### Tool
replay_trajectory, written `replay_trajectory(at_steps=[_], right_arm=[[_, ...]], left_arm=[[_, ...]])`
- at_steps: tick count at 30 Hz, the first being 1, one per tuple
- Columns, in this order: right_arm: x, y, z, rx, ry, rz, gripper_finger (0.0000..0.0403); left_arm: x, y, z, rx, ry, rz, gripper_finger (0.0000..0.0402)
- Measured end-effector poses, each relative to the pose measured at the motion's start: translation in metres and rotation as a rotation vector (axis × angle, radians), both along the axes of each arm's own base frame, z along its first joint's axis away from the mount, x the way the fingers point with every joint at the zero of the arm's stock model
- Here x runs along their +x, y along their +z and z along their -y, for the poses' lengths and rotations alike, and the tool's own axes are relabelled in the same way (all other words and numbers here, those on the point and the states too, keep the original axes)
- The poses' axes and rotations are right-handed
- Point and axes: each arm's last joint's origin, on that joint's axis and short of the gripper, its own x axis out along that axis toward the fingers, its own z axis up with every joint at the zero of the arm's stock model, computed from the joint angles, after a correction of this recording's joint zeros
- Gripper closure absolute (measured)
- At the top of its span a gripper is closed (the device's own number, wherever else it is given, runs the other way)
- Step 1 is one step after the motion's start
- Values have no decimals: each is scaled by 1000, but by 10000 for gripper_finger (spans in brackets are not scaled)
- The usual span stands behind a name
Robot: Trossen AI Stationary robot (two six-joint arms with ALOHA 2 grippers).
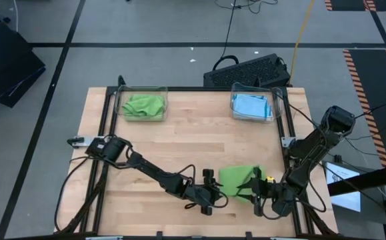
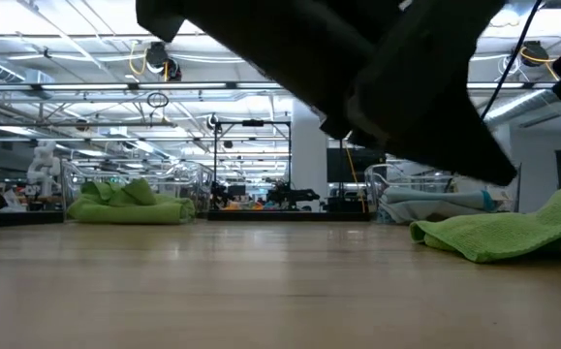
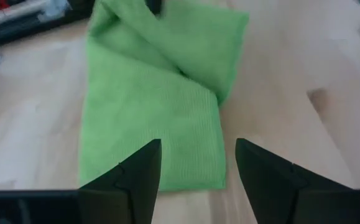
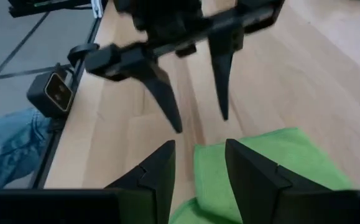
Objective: Fold microfiber towels
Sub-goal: Fold the green microfiber cloth
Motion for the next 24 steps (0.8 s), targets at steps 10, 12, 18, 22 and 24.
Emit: replay_trajectory(at_steps=[10, 12, 18, 22, 24], right_arm=[[8, 1, 7, -38, 27, -26, 268], [6, 0, 5, -29, 35, -31, 268], [4, 1, 2, -43, 35, -9, 268], [4, 1, 2, -29, 31, -10, 268], [3, 1, 1, -21, 32, -10, 268]], left_arm=[[4, -8, -1, -29, -2, 18, 192], [4, -11, 0, -41, 3, 12, 192], [5, -14, 0, -63, 32, 23, 192], [2, -16, 0, -39, 67, 5, 192], [2, -16, 0, -43, 66, 6, 192]])
